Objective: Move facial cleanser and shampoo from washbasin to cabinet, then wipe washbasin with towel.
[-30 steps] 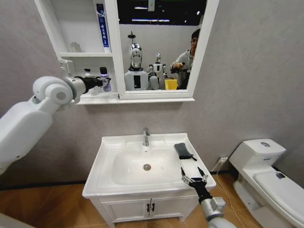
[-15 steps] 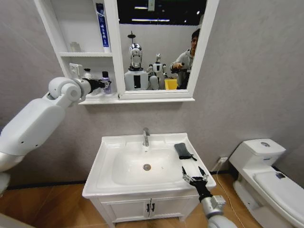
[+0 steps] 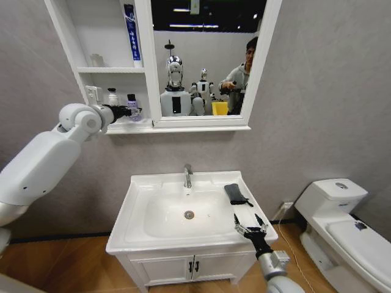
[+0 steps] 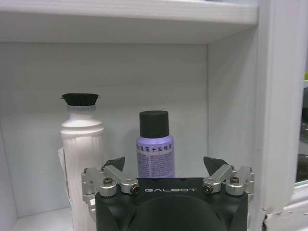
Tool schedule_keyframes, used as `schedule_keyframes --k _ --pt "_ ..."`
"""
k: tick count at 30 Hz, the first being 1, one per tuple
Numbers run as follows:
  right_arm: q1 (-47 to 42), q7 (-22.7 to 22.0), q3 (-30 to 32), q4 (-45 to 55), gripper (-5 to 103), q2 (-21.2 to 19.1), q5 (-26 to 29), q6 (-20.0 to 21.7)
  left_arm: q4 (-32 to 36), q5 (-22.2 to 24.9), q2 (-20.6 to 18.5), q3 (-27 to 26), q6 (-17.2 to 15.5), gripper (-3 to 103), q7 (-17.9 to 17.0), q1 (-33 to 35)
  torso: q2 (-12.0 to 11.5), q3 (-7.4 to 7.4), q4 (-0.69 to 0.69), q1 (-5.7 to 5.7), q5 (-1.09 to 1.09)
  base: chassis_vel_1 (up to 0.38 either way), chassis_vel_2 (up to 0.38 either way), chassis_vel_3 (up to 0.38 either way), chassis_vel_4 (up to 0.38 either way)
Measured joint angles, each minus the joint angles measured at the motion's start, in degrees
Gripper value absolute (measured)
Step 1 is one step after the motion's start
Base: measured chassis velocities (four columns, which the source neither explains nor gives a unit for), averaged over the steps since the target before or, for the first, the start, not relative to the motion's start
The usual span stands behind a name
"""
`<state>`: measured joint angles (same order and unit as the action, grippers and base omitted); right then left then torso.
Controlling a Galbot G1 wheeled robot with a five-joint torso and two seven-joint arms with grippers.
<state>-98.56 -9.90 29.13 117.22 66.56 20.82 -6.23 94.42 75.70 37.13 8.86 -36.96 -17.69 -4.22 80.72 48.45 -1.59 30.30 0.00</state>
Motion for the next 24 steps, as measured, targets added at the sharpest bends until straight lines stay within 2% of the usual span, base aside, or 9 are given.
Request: schedule_keyframes --k 2,8,13,15,16,18,19,21,24 --pt "0.0 -0.06 0.02 0.21 100 -0.08 -0.06 0.07 2.69 1.82 -1.36 -1.52 -0.18 98 -0.56 1.12 0.0 0.0 0.0 0.0 0.0 0.0 0.0 0.0 0.0" --pt "0.29 -0.22 -0.46 0.77 100 -0.23 -0.32 0.54 10.88 7.7 -5.66 -6.12 -0.4 100 -2.54 6.13 0.0 0.0 -0.01 0.0 0.01 0.0 0.0 0.0 0.0" --pt "0.2 -0.45 -0.54 1.55 100 -0.99 -0.54 0.9 22.0 12.47 -14.21 -16.0 0.71 100 -3.18 18.24 0.0 0.0 0.02 0.0 -0.01 0.0 0.0 0.0 0.0" --pt "-0.64 -0.55 0.03 2.1 100 -0.92 -1.18 0.8 28.27 7.83 -18.85 -22.95 2.4 100 -2.05 27.99 0.01 -0.01 0.09 -0.02 0.03 0.0 0.0 0.0 0.0" --pt "-0.64 -0.55 0.03 2.1 100 -0.92 -1.18 0.8 28.27 7.83 -18.85 -22.95 2.4 100 -2.05 27.99 0.01 -0.01 0.09 -0.02 0.03 0.0 0.0 0.0 0.0" --pt "-4.03 -0.52 2.37 3.88 100 2.18 -2.97 -0.31 31.14 -1.2 -18.65 -26.38 5.25 100 0.13 36.49 0.02 -0.02 0.03 -0.03 0.02 0.0 0.0 0.0 0.0" --pt "-4.03 -0.52 2.37 3.88 100 2.18 -2.97 -0.31 31.14 -1.2 -18.65 -26.38 5.25 100 0.13 36.49 0.02 -0.02 0.03 -0.03 0.02 0.0 0.0 0.0 0.0" --pt "-5.41 -0.68 3.25 5.23 100 4.27 -3.88 -0.67 33.27 -8.93 -14.66 -31.41 7.53 100 1.78 43.96 0.02 -0.01 -0.1 -0.01 -0.03 0.003 -0.008 -0.03 -0.012" --pt "-5.19 -0.98 3.24 5.41 100 4.92 -4.13 -0.59 34.01 -16.42 -8.92 -37.58 8.85 100 3.78 55.96 0.01 0.0 -0.07 -0.02 0.03 -0.024 -0.026 -0.04 -0.03"
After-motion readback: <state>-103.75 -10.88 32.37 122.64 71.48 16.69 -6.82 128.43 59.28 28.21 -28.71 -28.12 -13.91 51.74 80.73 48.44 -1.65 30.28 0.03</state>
